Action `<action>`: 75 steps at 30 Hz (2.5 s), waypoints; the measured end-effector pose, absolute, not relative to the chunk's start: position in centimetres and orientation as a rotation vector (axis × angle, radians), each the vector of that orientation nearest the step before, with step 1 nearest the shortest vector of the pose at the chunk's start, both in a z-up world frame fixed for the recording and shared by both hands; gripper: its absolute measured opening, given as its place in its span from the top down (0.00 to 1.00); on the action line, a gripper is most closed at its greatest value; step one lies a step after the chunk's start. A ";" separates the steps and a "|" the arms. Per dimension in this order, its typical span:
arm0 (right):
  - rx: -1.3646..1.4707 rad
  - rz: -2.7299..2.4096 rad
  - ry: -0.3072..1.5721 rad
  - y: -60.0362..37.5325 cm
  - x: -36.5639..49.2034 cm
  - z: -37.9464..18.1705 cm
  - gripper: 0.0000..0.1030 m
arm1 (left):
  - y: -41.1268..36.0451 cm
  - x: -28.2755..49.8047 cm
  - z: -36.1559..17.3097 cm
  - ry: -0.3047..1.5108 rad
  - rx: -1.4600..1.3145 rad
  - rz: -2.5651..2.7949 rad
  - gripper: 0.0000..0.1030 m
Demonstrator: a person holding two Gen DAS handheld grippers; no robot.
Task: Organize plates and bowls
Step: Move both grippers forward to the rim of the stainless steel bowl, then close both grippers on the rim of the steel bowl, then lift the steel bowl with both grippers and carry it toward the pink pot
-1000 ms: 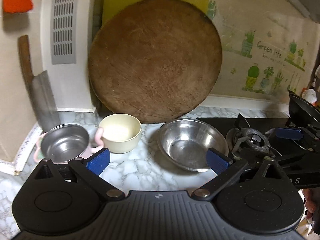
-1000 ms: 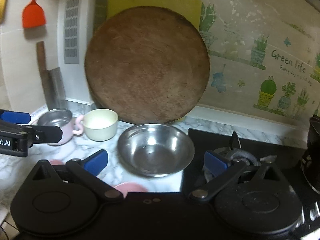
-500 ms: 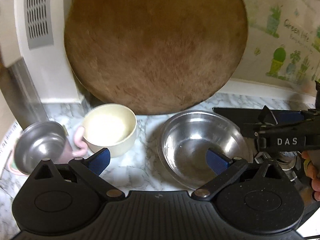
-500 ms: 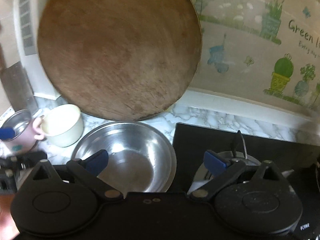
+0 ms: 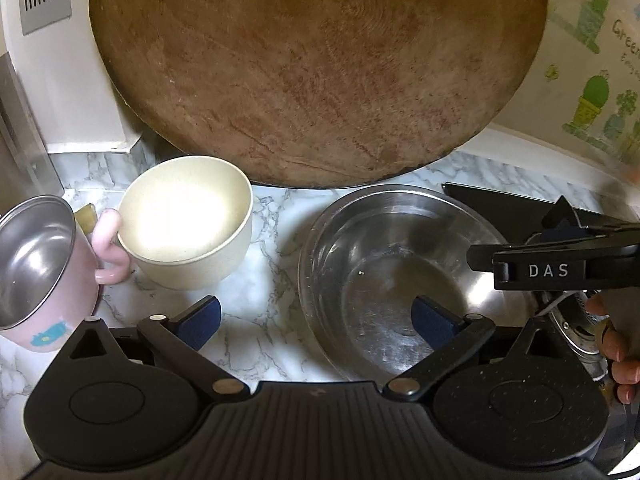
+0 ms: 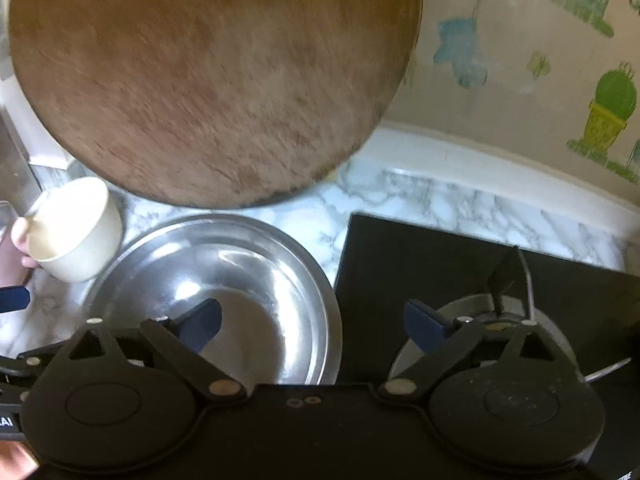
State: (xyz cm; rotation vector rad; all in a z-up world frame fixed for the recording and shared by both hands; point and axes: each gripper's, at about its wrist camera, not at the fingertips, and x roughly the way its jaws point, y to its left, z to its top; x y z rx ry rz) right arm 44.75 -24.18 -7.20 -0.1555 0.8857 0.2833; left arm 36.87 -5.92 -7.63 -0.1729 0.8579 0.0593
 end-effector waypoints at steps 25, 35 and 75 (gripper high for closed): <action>-0.063 0.294 0.952 -25.3 46.0 -8.6 0.80 | -5.4 39.1 -9.5 0.976 -0.247 0.048 0.86; -0.073 0.257 0.907 -25.2 44.5 -7.0 0.86 | -5.3 38.2 -7.7 0.937 -0.244 0.040 0.87; -0.111 0.486 0.776 -8.5 21.8 3.6 0.86 | 12.4 10.7 1.4 0.842 -0.358 0.239 0.86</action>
